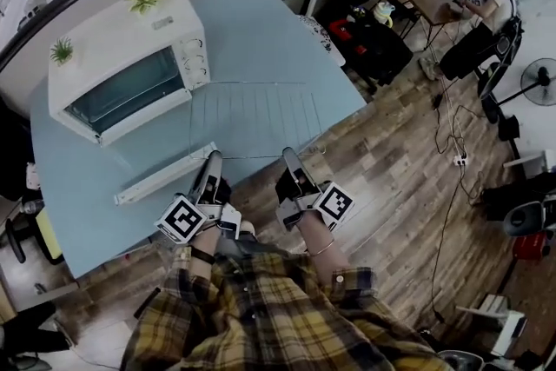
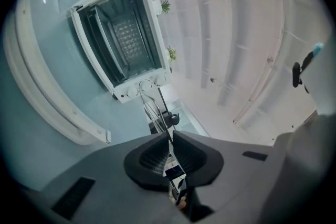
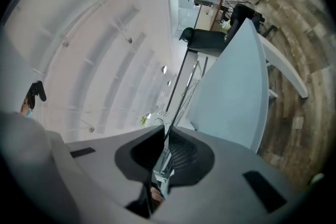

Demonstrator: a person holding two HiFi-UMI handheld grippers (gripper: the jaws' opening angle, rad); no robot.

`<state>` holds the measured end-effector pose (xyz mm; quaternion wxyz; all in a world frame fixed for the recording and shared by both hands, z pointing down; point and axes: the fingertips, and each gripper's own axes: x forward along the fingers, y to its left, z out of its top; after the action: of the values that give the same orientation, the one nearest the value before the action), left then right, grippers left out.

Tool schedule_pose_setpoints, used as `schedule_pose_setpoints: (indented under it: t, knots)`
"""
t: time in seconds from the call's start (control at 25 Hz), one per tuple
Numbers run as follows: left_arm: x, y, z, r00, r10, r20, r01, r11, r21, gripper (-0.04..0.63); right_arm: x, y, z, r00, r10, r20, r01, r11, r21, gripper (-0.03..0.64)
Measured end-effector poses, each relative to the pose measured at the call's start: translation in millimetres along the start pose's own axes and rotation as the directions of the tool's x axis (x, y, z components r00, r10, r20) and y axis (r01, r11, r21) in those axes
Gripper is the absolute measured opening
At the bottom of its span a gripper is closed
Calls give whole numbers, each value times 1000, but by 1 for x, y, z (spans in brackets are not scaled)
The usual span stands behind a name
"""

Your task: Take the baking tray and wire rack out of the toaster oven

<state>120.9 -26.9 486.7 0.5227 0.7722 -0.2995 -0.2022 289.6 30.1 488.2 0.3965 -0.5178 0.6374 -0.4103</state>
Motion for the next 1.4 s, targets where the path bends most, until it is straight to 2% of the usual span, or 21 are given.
schedule_pose_setpoints:
  t: [0.12,0.24,0.36,0.64,0.72,0.88,0.96,1.04,1.24,1.4]
  knots:
    - [19,2,-17,999,-8,-51,8,1000,-1,23,-10,-14,16,999,-37,30,37,999,-8,29]
    - [33,14,-37,994,24,-106,-26,999,-24,23,-20,-32,26,994,-91,54,91,996,4,29]
    - [44,23,-51,988,26,-150,-30,999,-22,25,-28,-51,31,989,-138,58,138,990,4,29]
    - [51,61,-79,969,136,-208,-153,986,-67,32,-38,-96,26,970,-244,25,243,970,27,31]
    - [52,71,-85,961,154,-229,-181,978,-103,34,-40,-106,26,964,-266,23,264,964,40,31]
    - [51,90,-99,937,200,-287,-263,944,-200,31,-47,-131,21,935,-353,36,347,930,124,30]
    - [46,94,-102,928,222,-298,-290,934,-208,41,-49,-141,16,919,-393,35,384,911,154,31]
    - [40,97,-105,921,237,-310,-310,927,-211,80,-50,-148,12,904,-425,34,415,895,164,32]
    - [27,101,-108,906,251,-340,-335,917,-216,91,-42,-162,7,881,-471,53,456,873,176,38]
    - [24,97,-108,907,239,-347,-322,924,-205,89,-36,-174,-1,868,-496,26,483,856,185,43]
